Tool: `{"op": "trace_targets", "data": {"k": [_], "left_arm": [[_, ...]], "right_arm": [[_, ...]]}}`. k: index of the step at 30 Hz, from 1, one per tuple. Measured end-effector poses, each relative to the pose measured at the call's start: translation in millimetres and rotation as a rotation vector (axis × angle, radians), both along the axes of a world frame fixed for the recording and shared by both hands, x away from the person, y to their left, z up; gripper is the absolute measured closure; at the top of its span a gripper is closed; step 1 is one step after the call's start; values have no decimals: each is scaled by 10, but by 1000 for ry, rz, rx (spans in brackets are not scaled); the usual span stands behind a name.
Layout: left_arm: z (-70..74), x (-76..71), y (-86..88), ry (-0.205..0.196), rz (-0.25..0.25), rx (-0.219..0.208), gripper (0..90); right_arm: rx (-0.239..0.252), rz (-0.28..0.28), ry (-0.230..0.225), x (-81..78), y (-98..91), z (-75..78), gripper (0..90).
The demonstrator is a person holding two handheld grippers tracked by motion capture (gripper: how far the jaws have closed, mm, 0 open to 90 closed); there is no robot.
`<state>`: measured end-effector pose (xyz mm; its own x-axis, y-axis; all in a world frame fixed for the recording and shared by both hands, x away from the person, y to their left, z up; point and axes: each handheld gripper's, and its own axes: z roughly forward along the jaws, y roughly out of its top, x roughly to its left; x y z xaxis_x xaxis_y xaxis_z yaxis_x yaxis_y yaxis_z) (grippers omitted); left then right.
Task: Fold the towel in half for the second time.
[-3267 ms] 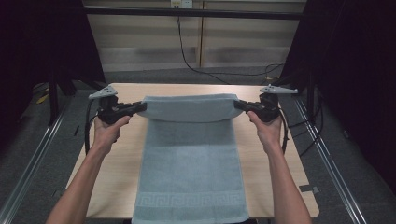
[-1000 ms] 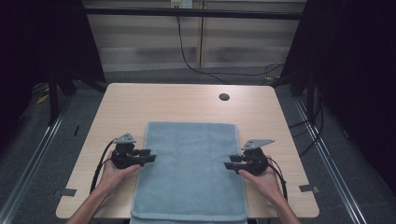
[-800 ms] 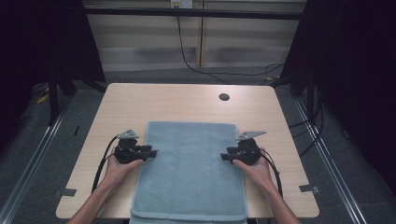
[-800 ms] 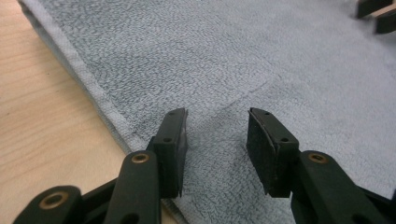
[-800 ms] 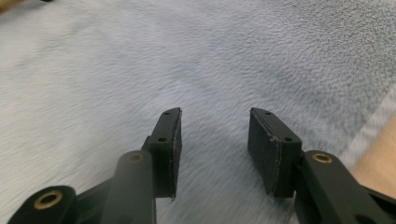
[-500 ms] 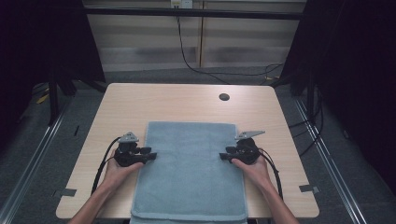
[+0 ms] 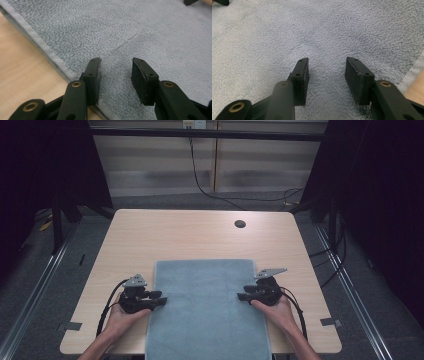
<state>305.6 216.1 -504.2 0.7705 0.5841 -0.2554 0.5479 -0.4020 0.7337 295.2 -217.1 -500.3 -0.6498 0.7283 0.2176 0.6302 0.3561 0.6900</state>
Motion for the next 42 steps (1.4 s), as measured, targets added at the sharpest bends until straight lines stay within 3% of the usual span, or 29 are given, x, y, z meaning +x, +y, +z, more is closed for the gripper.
{"op": "trace_targets", "data": {"k": [4,8,11,17,21,25,27,29,35,36,39,42], "left_arm": [[4,-92,11,-6,-14,5,596],[9,-176,8,10,-11,-5,579],[16,-257,2,0,-19,7,572],[34,-457,47,13,-39,14,572],[47,-557,91,40,-55,4,569],[104,-599,89,34,-83,9,500],[176,-549,91,21,-79,-20,468],[251,-437,91,5,-71,-27,452],[430,142,52,-54,-4,-20,428],[448,211,45,-63,5,-17,429],[488,429,29,-72,49,-42,424],[472,566,11,-42,77,-62,411]], "right_arm": [[-25,21,-7,-110,22,14,542],[-10,25,-4,-241,2,10,542],[-16,28,3,-332,11,21,541],[-50,53,-40,-570,63,24,542],[-24,64,-23,-705,65,25,542],[-11,76,12,-762,57,71,535],[30,62,1,-720,28,133,512],[28,43,-19,-638,-18,223,489],[42,-5,-70,-308,-217,436,469],[27,-25,-77,-229,-247,458,466],[19,-45,-91,-45,-310,478,465],[39,-71,-93,116,-357,464,464]]}}
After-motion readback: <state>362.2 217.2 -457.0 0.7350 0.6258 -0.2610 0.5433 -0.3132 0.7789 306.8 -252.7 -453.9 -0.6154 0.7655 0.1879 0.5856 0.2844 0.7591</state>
